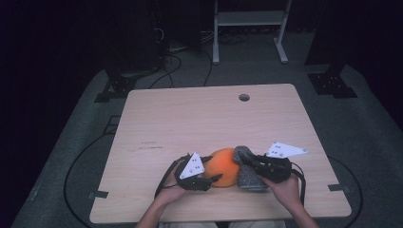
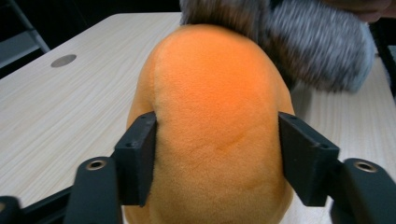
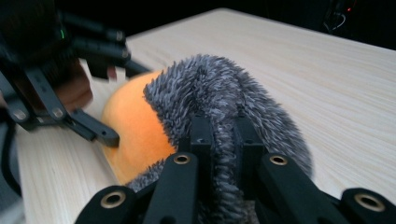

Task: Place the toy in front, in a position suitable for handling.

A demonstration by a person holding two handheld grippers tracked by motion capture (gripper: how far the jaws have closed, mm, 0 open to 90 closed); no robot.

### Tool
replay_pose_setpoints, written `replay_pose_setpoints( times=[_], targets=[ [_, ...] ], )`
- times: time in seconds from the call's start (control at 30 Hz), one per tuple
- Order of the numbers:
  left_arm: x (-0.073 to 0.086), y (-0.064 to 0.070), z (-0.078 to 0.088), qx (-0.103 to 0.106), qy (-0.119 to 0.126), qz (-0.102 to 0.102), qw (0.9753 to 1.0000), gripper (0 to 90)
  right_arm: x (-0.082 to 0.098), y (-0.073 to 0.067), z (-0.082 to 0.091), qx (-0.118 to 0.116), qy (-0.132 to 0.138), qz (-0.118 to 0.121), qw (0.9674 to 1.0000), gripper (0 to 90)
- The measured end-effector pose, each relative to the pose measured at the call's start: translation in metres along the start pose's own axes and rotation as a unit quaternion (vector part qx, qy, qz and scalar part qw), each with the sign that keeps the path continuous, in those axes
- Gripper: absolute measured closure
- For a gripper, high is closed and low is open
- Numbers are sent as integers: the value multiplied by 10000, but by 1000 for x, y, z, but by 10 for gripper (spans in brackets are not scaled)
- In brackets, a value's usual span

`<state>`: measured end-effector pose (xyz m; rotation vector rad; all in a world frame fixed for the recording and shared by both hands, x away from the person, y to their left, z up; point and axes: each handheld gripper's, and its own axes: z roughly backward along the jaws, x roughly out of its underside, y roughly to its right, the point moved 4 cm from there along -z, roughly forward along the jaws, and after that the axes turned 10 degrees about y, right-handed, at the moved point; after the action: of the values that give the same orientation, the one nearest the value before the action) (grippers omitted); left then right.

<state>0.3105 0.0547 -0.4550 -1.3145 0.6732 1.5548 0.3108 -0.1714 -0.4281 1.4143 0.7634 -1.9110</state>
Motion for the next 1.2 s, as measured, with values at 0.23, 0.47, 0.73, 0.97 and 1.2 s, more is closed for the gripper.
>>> replay_pose_setpoints(
  times=[0.23,0.47,0.73,0.97,1.2],
  targets=[
    [4,-14,-3,-182,-107,908,9956,150,14,10,-4,77,-153,-78,9998,809],
    [-6,-7,1,-459,86,285,9985,329,4,10,4,174,-4,-70,9998,809],
    [-4,-8,-3,-338,21,559,9979,133,9,4,-2,14,-91,33,10000,810],
    [-4,0,-6,-309,-55,200,9993,283,-5,-11,2,6,18,373,9993,809],
    [-5,0,-7,-79,13,442,9990,157,0,-11,0,-212,-39,288,9994,809]
  ],
)
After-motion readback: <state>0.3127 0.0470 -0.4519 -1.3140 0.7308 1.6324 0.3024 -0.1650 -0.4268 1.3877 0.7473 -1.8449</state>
